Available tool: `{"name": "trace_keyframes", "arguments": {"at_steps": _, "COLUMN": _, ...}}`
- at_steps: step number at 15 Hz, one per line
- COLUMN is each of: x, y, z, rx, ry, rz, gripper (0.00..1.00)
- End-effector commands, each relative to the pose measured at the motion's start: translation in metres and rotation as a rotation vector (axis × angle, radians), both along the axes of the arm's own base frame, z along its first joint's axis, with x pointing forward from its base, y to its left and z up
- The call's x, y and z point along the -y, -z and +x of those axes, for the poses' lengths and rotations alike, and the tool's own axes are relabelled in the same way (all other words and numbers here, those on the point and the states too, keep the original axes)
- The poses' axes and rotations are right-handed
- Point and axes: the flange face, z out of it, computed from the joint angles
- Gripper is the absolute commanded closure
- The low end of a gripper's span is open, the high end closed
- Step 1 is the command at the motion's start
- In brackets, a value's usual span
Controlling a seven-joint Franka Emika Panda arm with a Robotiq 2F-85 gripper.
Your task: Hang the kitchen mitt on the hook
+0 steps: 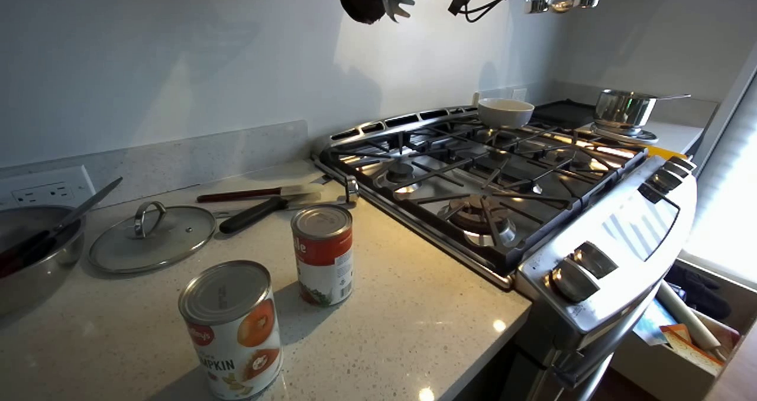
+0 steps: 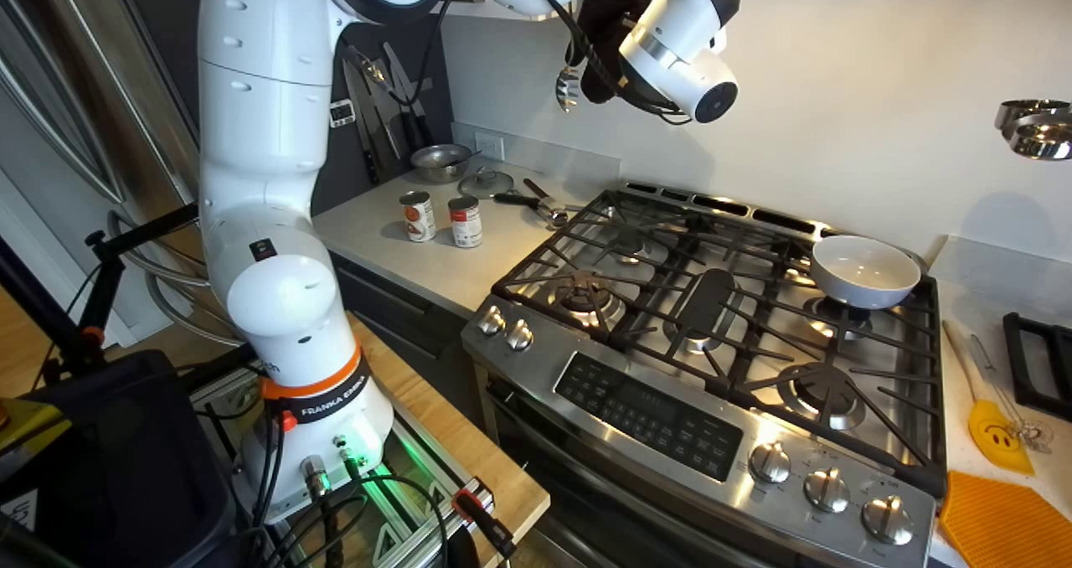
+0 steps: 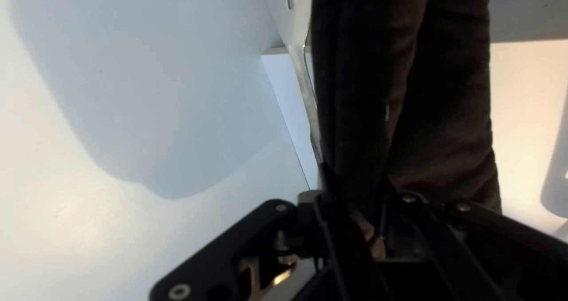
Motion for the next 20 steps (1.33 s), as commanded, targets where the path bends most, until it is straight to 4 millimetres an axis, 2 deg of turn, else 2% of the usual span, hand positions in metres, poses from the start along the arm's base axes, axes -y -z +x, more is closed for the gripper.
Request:
{"name": "trace_keyframes", "arguments": {"at_steps": 1, "x": -0.001, "y": -0.003, "z": -0.009, "rx": -0.004, "ry": 0.009, "rz": -0.020, "gripper": 0.49}}
{"name": "trace_keyframes", "arguments": {"at_steps": 6, "x": 0.001, "y": -0.010, "z": -0.012, "rx": 0.010, "ry": 0.010, "rz": -0.013, "gripper": 0.10}}
{"name": "trace_keyframes", "arguments": {"at_steps": 8, "x": 0.001, "y": -0.012, "z": -0.013, "rx": 0.015, "ry": 0.010, "rz": -0.012, "gripper": 0.01}}
{"name": "trace_keyframes", "arguments": {"at_steps": 11, "x": 0.005, "y": -0.016, "z": -0.017, "rx": 0.027, "ry": 0.010, "rz": -0.008, "gripper": 0.00}}
{"name": "trace_keyframes", "arguments": {"at_steps": 14, "x": 0.019, "y": -0.015, "z": -0.026, "rx": 0.021, "ry": 0.042, "rz": -0.019, "gripper": 0.00}}
{"name": "trace_keyframes", "arguments": {"at_steps": 20, "x": 0.044, "y": -0.004, "z": -0.056, "rx": -0.099, "ry": 0.099, "rz": -0.108, "gripper": 0.00}}
